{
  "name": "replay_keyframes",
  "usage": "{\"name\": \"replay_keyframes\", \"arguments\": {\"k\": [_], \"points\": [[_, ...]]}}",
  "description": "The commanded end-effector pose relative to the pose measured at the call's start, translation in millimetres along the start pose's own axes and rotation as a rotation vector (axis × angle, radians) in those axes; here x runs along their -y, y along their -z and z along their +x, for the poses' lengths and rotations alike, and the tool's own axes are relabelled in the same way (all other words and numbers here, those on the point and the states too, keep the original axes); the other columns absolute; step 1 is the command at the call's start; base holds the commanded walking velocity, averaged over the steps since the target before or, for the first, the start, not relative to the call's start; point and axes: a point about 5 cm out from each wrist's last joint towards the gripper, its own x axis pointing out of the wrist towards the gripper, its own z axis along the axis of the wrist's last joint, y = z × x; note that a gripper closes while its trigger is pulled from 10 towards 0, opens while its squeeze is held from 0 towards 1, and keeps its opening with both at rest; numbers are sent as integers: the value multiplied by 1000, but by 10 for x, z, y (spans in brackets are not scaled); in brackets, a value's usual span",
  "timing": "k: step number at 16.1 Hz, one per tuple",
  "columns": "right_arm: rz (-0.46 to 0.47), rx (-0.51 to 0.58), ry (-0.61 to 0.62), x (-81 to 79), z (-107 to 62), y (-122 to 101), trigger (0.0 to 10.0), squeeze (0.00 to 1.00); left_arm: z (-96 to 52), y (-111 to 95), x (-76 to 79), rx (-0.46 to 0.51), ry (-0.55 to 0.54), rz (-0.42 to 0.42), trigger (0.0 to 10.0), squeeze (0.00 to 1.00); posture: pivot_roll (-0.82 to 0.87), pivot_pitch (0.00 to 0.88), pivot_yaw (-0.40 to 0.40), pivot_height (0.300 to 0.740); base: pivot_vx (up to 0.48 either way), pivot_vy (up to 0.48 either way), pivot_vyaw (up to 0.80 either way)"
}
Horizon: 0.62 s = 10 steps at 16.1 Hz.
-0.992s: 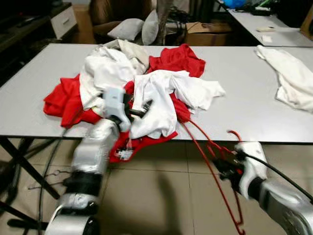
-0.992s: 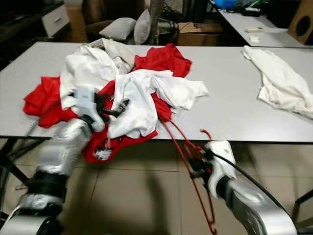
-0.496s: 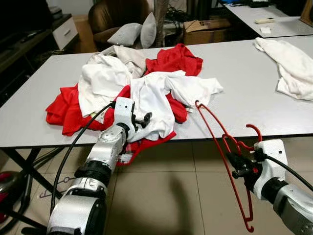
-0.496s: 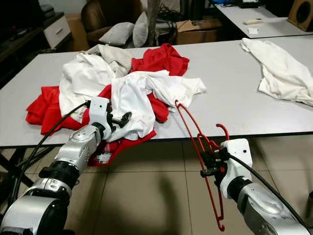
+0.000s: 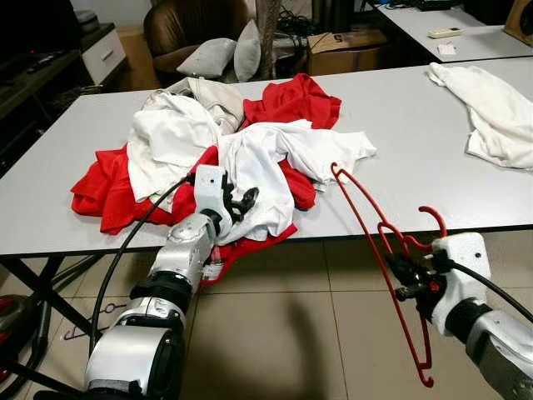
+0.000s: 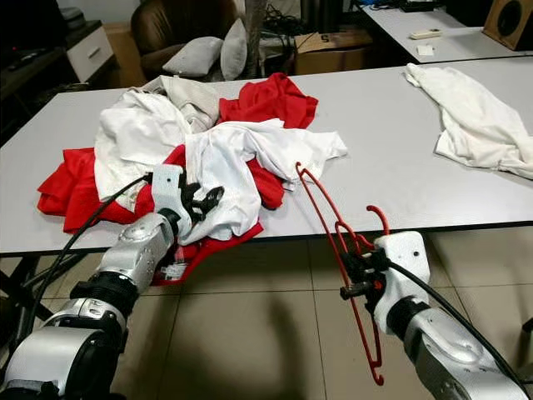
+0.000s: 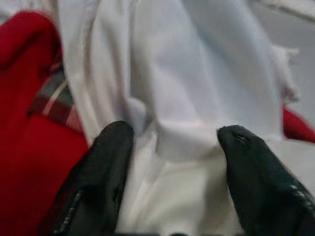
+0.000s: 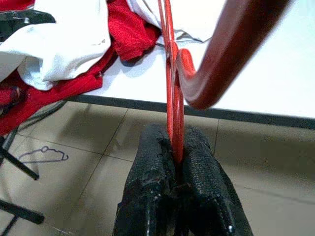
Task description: Hang hanger
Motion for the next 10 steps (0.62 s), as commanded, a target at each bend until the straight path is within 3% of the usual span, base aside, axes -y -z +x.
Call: {"name": "replay_keyframes", "arguments": {"k": [1, 5, 10], "points": [[-31, 26, -20, -27, 34, -47, 10000, 0, -16, -11, -107, -12, -59, 31, 0, 0, -186, 0, 115, 740, 0, 0, 0], [-55, 39, -32, -46, 80, -81, 10000, 0, -63, 35, -253, -38, -148, 77, 0, 0, -187, 0, 96, 740, 0, 0, 0], [-68, 52, -42, -41, 118, -98, 10000, 0, -59, -97, -268, 71, -144, 22, 0, 0, -181, 0, 85, 740, 0, 0, 0]]}}
